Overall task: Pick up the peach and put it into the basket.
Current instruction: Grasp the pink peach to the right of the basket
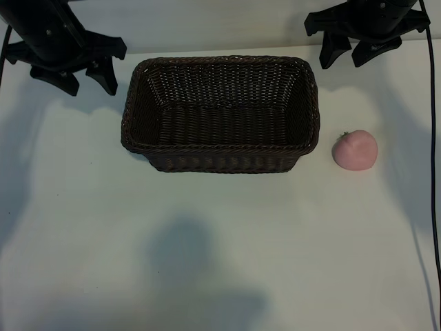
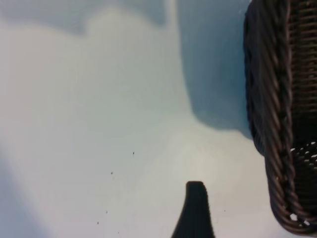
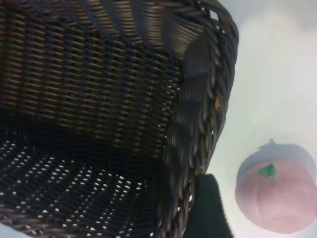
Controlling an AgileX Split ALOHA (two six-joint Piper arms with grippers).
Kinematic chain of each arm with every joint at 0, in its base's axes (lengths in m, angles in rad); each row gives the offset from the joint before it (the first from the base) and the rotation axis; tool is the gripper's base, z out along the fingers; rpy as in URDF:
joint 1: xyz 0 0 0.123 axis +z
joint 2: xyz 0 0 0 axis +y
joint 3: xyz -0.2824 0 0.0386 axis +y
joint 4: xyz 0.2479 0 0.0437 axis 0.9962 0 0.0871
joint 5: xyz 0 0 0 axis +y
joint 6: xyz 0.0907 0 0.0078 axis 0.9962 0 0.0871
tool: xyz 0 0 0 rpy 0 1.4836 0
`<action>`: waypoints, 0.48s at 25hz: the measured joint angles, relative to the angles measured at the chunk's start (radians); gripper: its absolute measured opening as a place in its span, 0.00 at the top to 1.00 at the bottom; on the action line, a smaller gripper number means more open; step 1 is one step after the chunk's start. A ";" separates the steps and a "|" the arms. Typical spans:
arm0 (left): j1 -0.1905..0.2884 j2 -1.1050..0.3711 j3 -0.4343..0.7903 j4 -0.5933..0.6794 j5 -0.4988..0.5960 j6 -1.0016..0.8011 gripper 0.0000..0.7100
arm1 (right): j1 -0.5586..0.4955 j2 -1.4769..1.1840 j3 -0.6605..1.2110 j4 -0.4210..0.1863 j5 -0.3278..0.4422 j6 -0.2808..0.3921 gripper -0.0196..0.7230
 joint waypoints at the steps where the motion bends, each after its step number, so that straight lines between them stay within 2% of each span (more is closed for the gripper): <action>1: 0.000 0.000 0.004 0.000 0.000 0.000 0.16 | 0.000 0.000 0.000 0.000 0.000 0.000 0.28; 12: 0.000 0.000 0.010 0.004 0.001 -0.009 0.16 | 0.000 0.000 0.000 0.000 0.011 0.000 0.28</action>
